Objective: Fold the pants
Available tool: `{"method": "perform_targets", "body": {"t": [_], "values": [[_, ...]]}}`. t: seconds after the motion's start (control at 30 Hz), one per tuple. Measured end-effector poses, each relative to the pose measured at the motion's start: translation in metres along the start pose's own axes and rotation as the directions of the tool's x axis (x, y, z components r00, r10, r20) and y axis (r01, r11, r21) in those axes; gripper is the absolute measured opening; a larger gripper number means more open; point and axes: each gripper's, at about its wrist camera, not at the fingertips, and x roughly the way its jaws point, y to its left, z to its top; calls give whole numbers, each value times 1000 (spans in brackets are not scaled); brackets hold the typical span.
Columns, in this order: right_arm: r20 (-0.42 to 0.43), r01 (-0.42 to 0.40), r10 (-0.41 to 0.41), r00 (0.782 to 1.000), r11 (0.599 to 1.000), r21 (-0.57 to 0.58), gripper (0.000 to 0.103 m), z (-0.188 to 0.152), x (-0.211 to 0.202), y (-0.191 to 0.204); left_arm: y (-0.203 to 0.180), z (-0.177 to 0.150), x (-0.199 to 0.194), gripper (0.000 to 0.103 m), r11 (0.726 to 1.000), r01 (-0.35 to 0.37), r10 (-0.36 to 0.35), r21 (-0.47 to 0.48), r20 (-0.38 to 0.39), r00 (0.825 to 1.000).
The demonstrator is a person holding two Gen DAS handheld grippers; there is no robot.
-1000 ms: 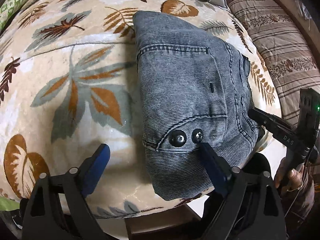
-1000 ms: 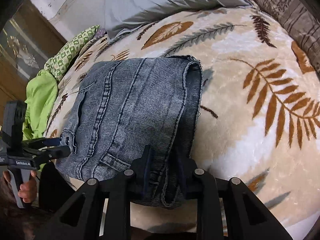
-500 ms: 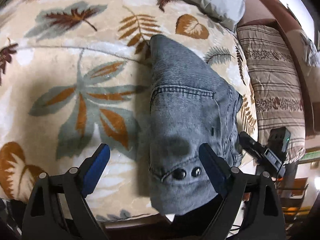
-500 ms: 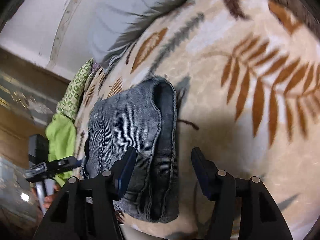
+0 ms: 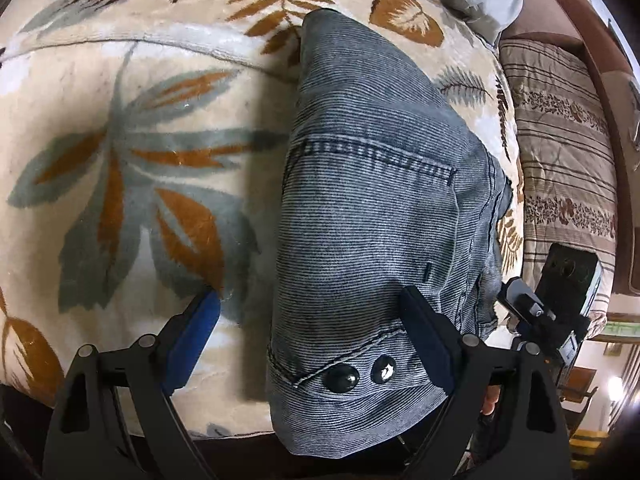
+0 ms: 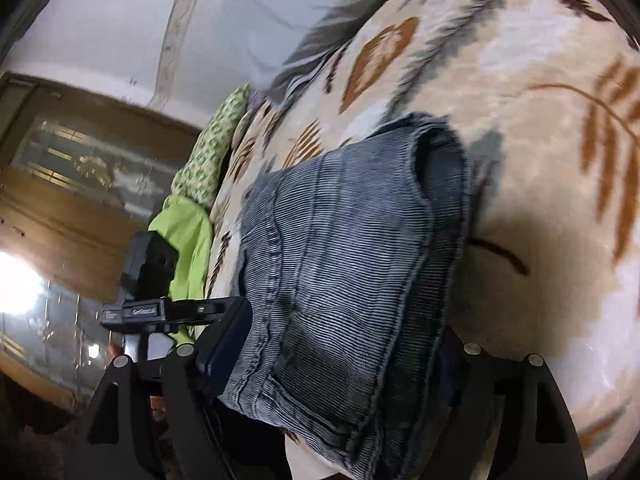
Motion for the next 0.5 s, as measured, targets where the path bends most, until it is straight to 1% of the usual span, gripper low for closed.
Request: {"method": "perform_targets", "body": {"t": [0.03, 0.13, 0.2, 0.3, 0.4, 0.43, 0.47, 0.5], "values": [[-5, 2, -2, 1000, 1000, -10, 81, 1, 2, 1, -1, 0, 0, 92, 1000, -7, 7, 5, -2, 1000], [-15, 45, -45, 999, 999, -21, 81, 6, 11, -2, -5, 1, 1, 92, 999, -15, 15, 34, 0, 1000], [-5, 75, -75, 997, 997, -13, 81, 7, 15, -2, -4, 2, 5, 94, 999, -7, 7, 38, 1, 1000], [24, 116, -116, 993, 993, -35, 82, 1, 15, 2, -6, 2, 6, 94, 998, 4, -5, 70, 19, 1000], [45, 183, -180, 983, 982, -55, 79, -5, 18, 9, -3, 1, 4, 94, 996, 27, -30, 81, 29, 999], [41, 207, -205, 978, 977, -56, 75, -5, 19, 12, -2, 1, 3, 94, 996, 32, -35, 78, 27, 999], [35, 220, -218, 975, 974, -53, 73, -6, 18, 17, -2, 0, 2, 87, 996, 47, -49, 74, 24, 999], [27, 200, -199, 980, 978, -61, 70, -7, 16, 24, -2, -2, -1, 68, 994, 75, -77, 77, 19, 997]]}}
